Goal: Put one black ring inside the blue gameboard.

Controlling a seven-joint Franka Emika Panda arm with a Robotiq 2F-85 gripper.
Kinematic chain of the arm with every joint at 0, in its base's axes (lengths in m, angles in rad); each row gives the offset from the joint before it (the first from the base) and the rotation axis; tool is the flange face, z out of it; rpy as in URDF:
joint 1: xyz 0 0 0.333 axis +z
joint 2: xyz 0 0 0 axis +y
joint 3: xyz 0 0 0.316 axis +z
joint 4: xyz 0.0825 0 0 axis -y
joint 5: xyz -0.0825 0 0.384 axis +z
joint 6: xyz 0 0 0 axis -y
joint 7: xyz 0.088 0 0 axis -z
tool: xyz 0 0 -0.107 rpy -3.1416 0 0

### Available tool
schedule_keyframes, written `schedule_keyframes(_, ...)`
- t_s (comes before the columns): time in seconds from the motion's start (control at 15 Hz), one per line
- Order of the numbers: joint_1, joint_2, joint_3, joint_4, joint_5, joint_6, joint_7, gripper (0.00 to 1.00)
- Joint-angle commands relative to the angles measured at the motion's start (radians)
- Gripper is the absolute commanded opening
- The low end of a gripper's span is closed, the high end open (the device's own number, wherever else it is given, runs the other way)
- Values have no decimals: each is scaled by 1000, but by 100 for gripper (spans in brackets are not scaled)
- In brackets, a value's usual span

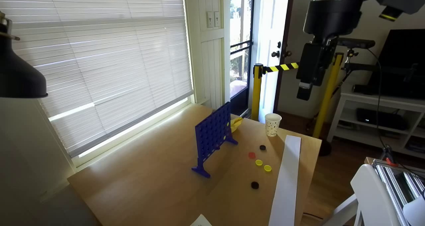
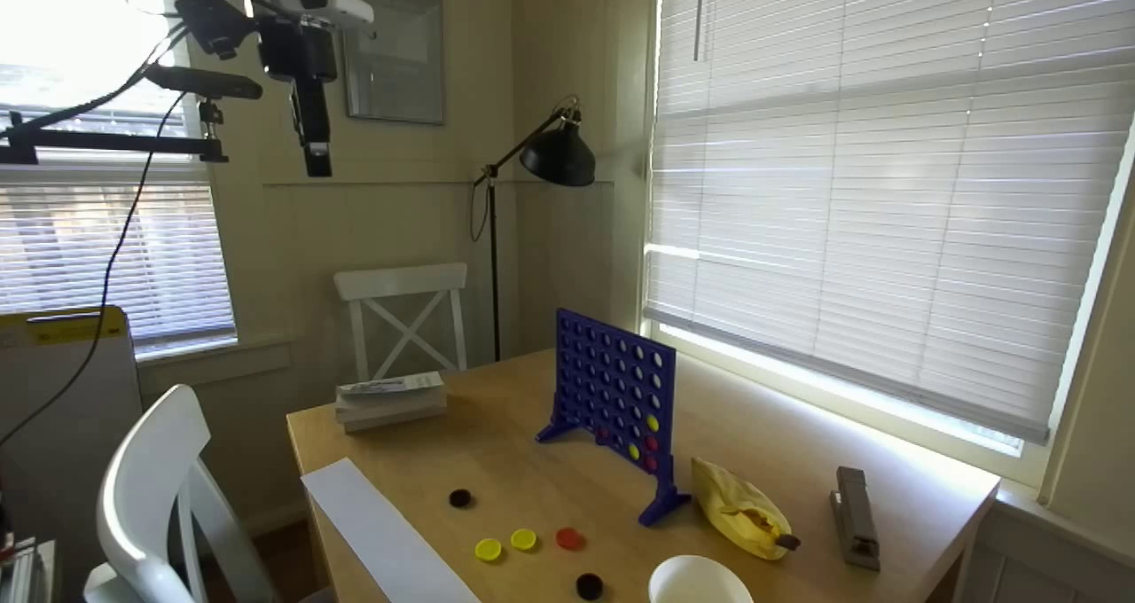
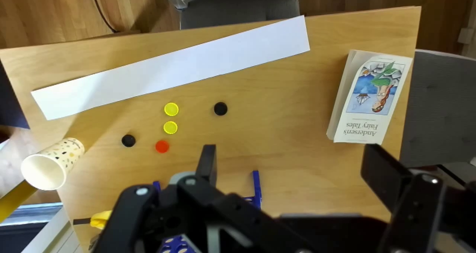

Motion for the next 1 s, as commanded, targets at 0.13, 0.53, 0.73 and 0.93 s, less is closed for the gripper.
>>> schedule_keyframes(0.13,-2,52,-34,-27,5,129,-20,100)
schedule_keyframes(0.53,-1,148,-75,-82,28,297,-19,100)
schedule_keyframes(0.73,1,206,-94,-112,36,344,-31,100)
schedule_keyframes(0.93,-1,266,-116,-131,31,360,-59,100)
